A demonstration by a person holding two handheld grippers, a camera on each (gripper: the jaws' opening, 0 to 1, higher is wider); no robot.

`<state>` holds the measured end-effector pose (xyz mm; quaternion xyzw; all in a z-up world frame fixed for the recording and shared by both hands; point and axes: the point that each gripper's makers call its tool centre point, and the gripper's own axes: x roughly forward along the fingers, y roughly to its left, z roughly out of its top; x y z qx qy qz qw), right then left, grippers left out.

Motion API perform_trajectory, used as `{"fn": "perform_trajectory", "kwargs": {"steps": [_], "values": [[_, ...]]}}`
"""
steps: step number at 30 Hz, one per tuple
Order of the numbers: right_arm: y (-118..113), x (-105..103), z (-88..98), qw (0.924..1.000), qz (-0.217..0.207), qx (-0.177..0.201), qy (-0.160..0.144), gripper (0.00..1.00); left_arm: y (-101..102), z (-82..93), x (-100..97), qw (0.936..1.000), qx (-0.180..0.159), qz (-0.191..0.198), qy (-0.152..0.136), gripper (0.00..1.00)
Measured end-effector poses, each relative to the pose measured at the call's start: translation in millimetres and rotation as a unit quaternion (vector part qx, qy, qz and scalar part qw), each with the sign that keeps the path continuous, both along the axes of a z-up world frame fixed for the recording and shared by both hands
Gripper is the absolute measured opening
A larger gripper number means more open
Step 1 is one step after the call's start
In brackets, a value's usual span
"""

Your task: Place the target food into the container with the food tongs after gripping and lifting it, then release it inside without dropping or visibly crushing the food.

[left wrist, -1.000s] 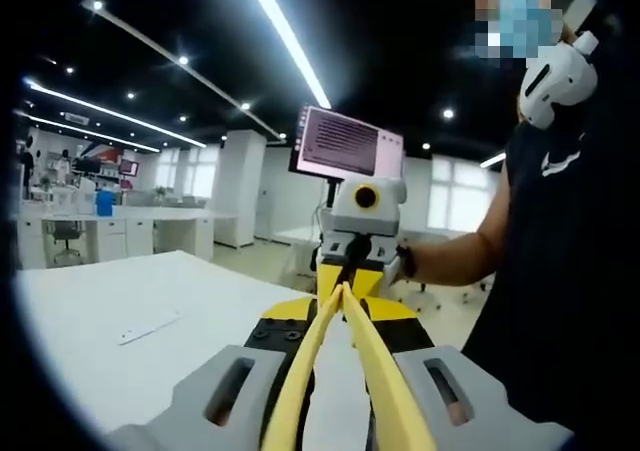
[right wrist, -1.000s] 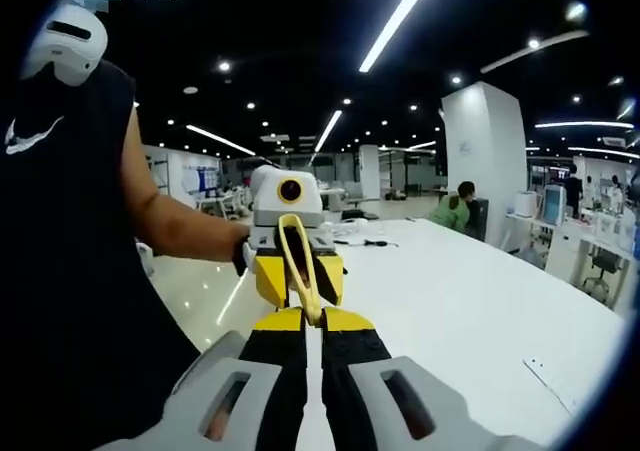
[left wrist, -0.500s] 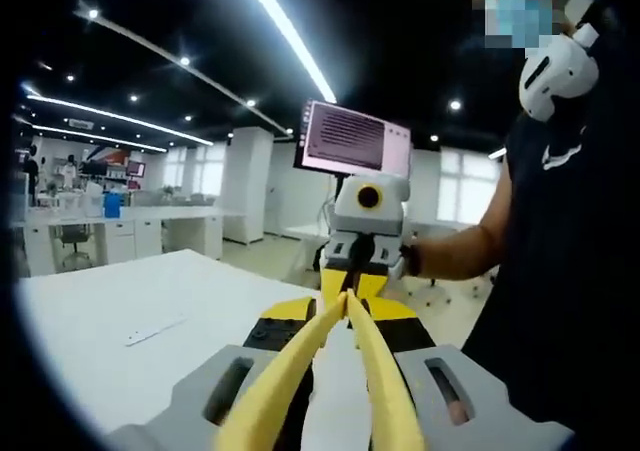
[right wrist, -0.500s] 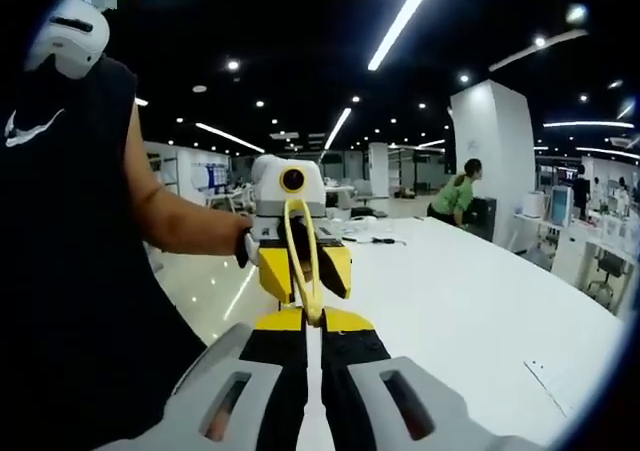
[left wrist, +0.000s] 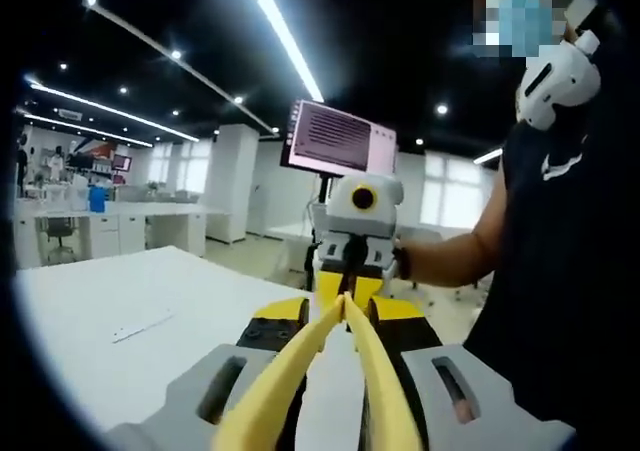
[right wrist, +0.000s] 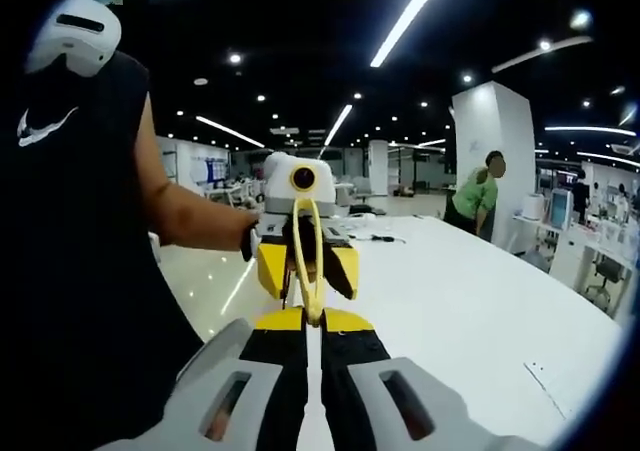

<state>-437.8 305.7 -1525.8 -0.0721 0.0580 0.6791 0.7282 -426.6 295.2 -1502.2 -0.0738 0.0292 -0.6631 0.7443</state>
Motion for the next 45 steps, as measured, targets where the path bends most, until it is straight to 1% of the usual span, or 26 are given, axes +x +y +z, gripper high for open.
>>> {"fn": "perform_trajectory", "kwargs": {"steps": [1, 3, 5, 7, 9, 14, 16, 17, 18, 19, 21, 23, 27, 29, 31, 32, 34, 35, 37, 38, 39, 40, 42, 43, 44, 45], "values": [[3, -1, 0.1, 1.0, 0.004, -0.001, -0.003, 0.01, 1, 4.2, -0.4, 1.0, -0.01, -0.002, -0.001, 0.2], [6, 0, 0.1, 1.0, 0.006, -0.004, -0.005, 0.01, 3, 4.4, 1.1, 0.9999, -0.011, -0.001, -0.002, 0.19], [5, 6, 1.0, 0.9999, 0.001, -0.009, -0.012, 0.01, 3, -0.3, 1.0, 1.0, -0.001, -0.007, -0.006, 0.15], [4, 8, 2.7, 0.9999, 0.002, -0.01, -0.012, 0.01, 4, -4.6, 4.2, 1.0, 0.003, -0.003, 0.003, 0.15], [3, 8, 2.1, 0.9998, 0.004, -0.016, -0.012, 0.01, 3, -5.8, 3.5, 1.0, 0.007, -0.002, -0.003, 0.15], [3, 11, 0.1, 0.9997, 0.01, -0.019, -0.014, 0.02, 4, -7.1, 4.1, 1.0, 0.005, 0.0, -0.001, 0.14], [4, 14, 1.0, 0.9997, 0.005, -0.018, -0.015, 0.03, 5, -6.1, 7.4, 0.9997, 0.008, 0.014, -0.021, 0.13], [4, 14, 2.2, 0.9998, 0.008, -0.015, -0.007, 0.05, 6, -5.5, 6.8, 0.9997, 0.005, 0.011, -0.019, 0.14], [4, 15, 4.5, 1.0, 0.005, -0.008, -0.003, 0.1, 8, -3.9, 7.6, 0.9996, 0.0, 0.015, -0.023, 0.16], [5, 16, 10.1, 0.9999, 0.006, 0.014, -0.005, 0.14, 9, -2.3, 8.5, 0.9996, -0.005, 0.016, -0.021, 0.17], [5, 16, 11.7, 0.9996, 0.005, 0.027, 0.008, 0.16, 10, 0.0, 8.8, 0.9996, -0.01, 0.017, -0.022, 0.18], [6, 14, 11.5, 0.9986, 0.007, 0.039, 0.034, 0.18, 11, 1.4, 8.7, 0.9995, -0.011, 0.017, -0.026, 0.18], [6, 13, 12.4, 0.9974, 0.01, 0.053, 0.047, 0.21, 12, 2.9, 6.0, 0.9995, -0.017, 0.011, -0.024, 0.2], [7, 9, 12.2, 0.9974, 0.012, 0.056, 0.043, 0.15, 13, 2.2, 3.9, 0.9996, -0.017, 0.006, -0.021, 0.19], [8, 4, 9.2, 0.9983, 0.018, 0.041, 0.039, 0.08, 17, -4.1, 3.4, 0.9999, -0.003, -0.005, -0.011, 0.17], [9, 4, 9.3, 0.9987, 0.017, 0.039, 0.03, 0.07, 18, -4.1, 4.1, 0.9999, -0.004, -0.005, -0.011, 0.16], [8, 4, 9.5, 0.9989, 0.015, 0.037, 0.023, 0.06, 17, -3.2, 3.1, 0.9999, -0.006, -0.008, -0.01, 0.16], [7, 5, 8.6, 0.9991, 0.016, 0.032, 0.021, 0.05, 17, -1.2, 3.2, 0.9998, -0.008, -0.006, -0.015, 0.17], [6, 6, 8.3, 0.9993, 0.015, 0.029, 0.017, 0.04, 19, 0.5, 8.4, 0.9997, -0.011, 0.007, -0.022, 0.2], [5, 6, 9.3, 0.9994, 0.014, 0.029, 0.017, 0.04, 19, -0.2, 6.3, 0.9998, -0.01, 0.001, -0.018, 0.17], [5, 6, 9.6, 0.9994, 0.015, 0.026, 0.016, 0.04, 17, -2.8, 2.0, 0.9998, -0.005, -0.013, -0.014, 0.16], [5, 7, 11.1, 0.9995, 0.01, 0.029, 0.011, 0.04, 18, -2.1, 4.8, 0.9998, -0.007, -0.004, -0.02, 0.16], [6, 7, 11.4, 0.9994, 0.01, 0.029, 0.016, 0.03, 18, -5.3, 6.8, 0.9998, -0.004, -0.003, -0.02, 0.16], [6, 7, 10.1, 0.9995, 0.008, 0.026, 0.016, 0.03, 19, -4.0, 8.0, 0.9997, -0.011, 0.0, -0.023, 0.17], [6, 8, 9.6, 0.9995, 0.008, 0.026, 0.015, 0.03, 19, -3.1, 8.2, 0.9997, -0.019, -0.002, -0.012, 0.16], [6, 8, 9.1, 0.9995, 0.009, 0.026, 0.018, 0.03, 19, -3.7, 7.9, 0.9997, -0.02, -0.002, -0.013, 0.16]]}}
